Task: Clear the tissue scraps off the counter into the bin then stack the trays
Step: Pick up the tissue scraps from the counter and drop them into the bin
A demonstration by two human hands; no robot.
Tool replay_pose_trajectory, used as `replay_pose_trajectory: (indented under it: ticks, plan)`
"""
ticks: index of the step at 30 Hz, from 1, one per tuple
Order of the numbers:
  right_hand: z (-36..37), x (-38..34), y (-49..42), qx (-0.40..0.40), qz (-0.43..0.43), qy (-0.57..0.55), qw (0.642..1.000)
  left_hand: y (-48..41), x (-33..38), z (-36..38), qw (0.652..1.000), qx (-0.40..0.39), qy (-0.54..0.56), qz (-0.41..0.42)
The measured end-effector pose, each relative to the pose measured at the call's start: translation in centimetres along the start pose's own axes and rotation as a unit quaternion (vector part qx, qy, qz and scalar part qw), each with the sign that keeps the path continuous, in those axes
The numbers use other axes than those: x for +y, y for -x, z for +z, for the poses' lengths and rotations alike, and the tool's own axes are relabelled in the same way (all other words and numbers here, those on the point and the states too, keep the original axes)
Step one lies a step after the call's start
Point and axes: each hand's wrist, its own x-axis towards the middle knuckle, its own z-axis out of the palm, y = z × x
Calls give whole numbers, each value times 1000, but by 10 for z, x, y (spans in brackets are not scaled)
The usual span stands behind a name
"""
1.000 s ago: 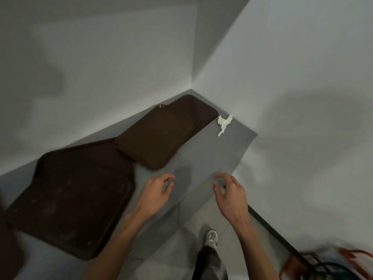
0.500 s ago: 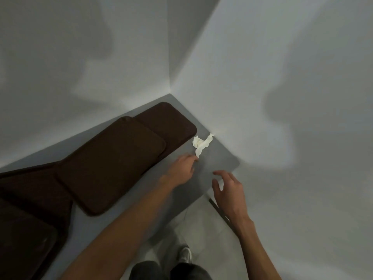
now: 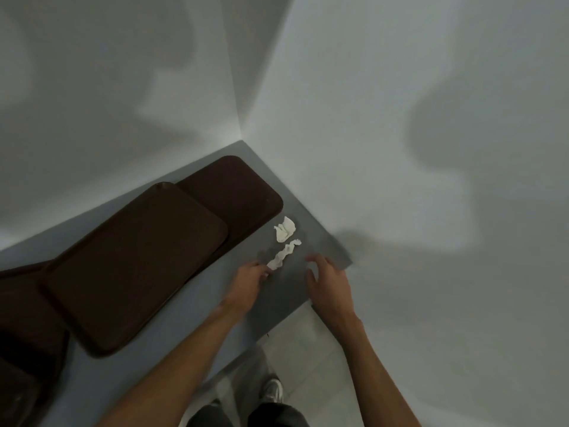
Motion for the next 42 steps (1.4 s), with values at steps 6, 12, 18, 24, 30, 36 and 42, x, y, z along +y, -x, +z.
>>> replay_pose_trajectory:
  ticks: [6, 12, 18, 24, 30, 36, 42]
  plan:
    - [45, -32, -85, -85, -45, 72, 993, 46, -15, -36, 987, 139, 84, -17]
    - [93, -36, -96, -82, -46, 113, 989, 111, -43, -79, 959, 245, 140, -39]
    - [116, -77, -8, -91, -23, 12, 996, 206, -77, -109, 912, 320, 230, -110]
    - [152, -173, 130, -66, -105, -72, 990, 361, -131, -120, 854, 403, 287, -161]
    - [208, -285, 292, -146, -188, -158, 958, 540, -186, -114, 793, 495, 280, -218]
    - [282, -379, 442, -252, -268, -200, 908, 722, -243, -107, 718, 574, 260, -295]
    - [367, -454, 558, -333, -337, -189, 860, 873, -306, -98, 631, 642, 237, -366]
